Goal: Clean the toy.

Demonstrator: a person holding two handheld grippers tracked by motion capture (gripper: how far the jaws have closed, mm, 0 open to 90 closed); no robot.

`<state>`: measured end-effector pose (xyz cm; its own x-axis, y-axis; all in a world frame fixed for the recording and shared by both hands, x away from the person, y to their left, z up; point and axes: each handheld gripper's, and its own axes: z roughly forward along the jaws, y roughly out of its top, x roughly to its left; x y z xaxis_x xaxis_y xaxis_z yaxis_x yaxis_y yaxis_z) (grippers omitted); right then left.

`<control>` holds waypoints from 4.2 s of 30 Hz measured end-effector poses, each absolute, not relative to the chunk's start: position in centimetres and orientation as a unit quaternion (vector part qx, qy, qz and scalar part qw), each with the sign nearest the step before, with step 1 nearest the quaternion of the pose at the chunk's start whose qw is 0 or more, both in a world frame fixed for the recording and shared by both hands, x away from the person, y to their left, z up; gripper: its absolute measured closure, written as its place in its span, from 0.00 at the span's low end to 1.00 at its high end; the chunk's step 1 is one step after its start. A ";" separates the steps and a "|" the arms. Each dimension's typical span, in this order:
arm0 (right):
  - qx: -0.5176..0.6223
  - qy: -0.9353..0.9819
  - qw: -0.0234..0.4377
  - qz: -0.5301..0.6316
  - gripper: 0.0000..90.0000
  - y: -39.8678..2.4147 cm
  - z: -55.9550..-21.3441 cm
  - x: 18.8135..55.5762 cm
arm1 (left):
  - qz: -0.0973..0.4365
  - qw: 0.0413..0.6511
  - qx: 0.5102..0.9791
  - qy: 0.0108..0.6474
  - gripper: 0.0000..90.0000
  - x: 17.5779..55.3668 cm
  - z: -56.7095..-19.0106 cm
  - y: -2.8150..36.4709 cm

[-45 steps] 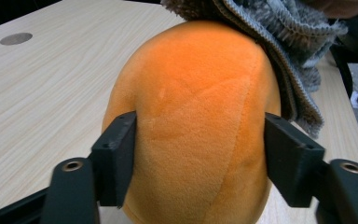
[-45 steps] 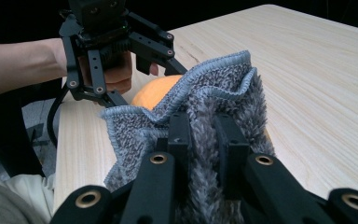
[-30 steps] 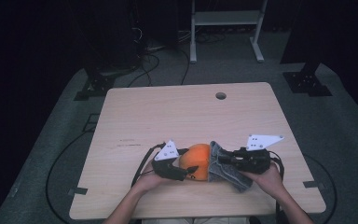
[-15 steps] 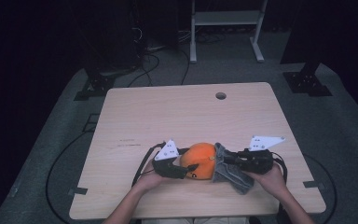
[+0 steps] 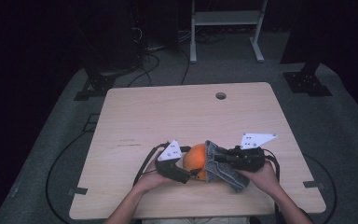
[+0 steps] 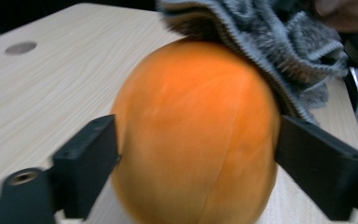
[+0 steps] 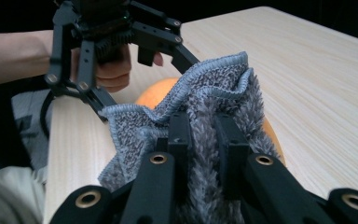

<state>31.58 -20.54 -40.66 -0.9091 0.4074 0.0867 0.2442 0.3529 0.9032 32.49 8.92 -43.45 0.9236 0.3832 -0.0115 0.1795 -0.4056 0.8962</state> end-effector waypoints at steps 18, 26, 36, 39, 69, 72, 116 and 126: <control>0.188 0.811 0.099 0.545 0.86 -22.3 -37.6 29.4 | 0.126 0.541 0.818 0.150 0.46 31.3 -42.0 7.2; 0.203 0.825 0.085 0.521 0.87 -21.6 -39.8 30.6 | 0.081 0.511 0.836 0.183 0.16 32.3 -43.2 7.2; 0.173 0.834 0.097 0.514 0.87 -21.2 -37.2 29.1 | 0.143 0.521 0.831 0.129 0.44 30.5 -42.3 5.6; 0.146 0.856 0.105 0.485 0.87 -19.4 -37.1 28.8 | 0.164 0.503 0.841 0.113 0.45 30.0 -42.4 5.3; 0.235 0.817 0.054 0.523 0.87 -22.5 -41.0 30.9 | 0.062 0.542 0.811 0.211 0.22 32.4 -42.6 8.2; 0.217 0.822 0.053 0.523 0.86 -21.7 -41.3 30.2 | 0.060 0.532 0.821 0.200 0.28 32.4 -43.2 8.4; 0.188 0.831 0.057 0.520 0.87 -18.8 -41.6 31.3 | 0.086 0.503 0.836 0.200 0.25 33.0 -43.6 9.4; 0.261 0.827 0.068 0.494 0.86 -23.4 -44.0 31.0 | 0.083 0.490 0.847 0.190 0.26 32.8 -44.3 10.2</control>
